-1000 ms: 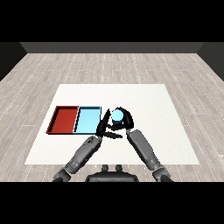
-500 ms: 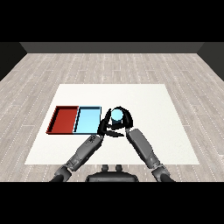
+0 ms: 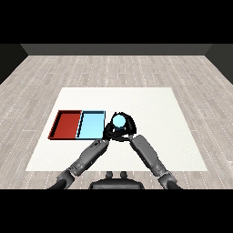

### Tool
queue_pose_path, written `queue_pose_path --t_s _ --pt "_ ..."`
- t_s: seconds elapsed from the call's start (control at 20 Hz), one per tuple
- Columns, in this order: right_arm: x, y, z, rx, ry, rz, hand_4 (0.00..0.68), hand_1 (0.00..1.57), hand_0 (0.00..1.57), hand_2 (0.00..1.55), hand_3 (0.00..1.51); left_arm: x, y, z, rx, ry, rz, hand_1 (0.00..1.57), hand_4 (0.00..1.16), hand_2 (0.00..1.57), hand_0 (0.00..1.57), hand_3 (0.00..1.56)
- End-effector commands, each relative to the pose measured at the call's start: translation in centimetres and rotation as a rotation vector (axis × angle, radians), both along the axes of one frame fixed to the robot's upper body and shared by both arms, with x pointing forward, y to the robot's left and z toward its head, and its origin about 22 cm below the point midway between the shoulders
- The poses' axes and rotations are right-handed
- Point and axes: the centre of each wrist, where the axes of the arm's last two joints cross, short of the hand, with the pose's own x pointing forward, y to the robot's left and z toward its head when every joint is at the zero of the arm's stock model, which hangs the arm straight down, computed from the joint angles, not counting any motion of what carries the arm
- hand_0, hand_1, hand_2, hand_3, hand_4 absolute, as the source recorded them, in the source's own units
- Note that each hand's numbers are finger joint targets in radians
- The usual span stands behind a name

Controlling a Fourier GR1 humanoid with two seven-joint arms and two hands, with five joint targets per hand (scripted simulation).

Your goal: Pick the blue can and put it in the blue box

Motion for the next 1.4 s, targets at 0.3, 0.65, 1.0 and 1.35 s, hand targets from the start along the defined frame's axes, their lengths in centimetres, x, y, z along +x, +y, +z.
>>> queue_pose_path --t_s 0.3,0.65,1.0,1.35 --pt "-0.7 1.6 0.4 -0.022 0.0 0.019 0.487 1.44 1.44 1.45 1.35 0.4 -1.1 -0.3 0.048 -0.007 -0.027 0.0 0.0 0.0 0.0 0.0" --pt "-1.6 1.5 1.0 -0.01 -0.015 0.031 0.513 1.44 1.44 1.46 1.37 -1.6 -0.7 -1.7 0.042 0.062 0.143 1.44 1.09 1.46 1.44 1.34" --pt "-1.0 1.0 0.3 0.011 -0.013 0.048 0.529 1.42 1.42 1.45 1.37 1.7 -0.4 -0.3 0.1 0.06 0.166 1.57 1.13 1.55 1.57 1.46" --pt "-0.3 1.5 1.7 0.016 -0.022 0.018 0.496 1.33 1.33 1.4 1.3 1.3 -1.5 2.2 0.1 0.001 0.199 1.57 1.14 1.56 1.57 1.47"
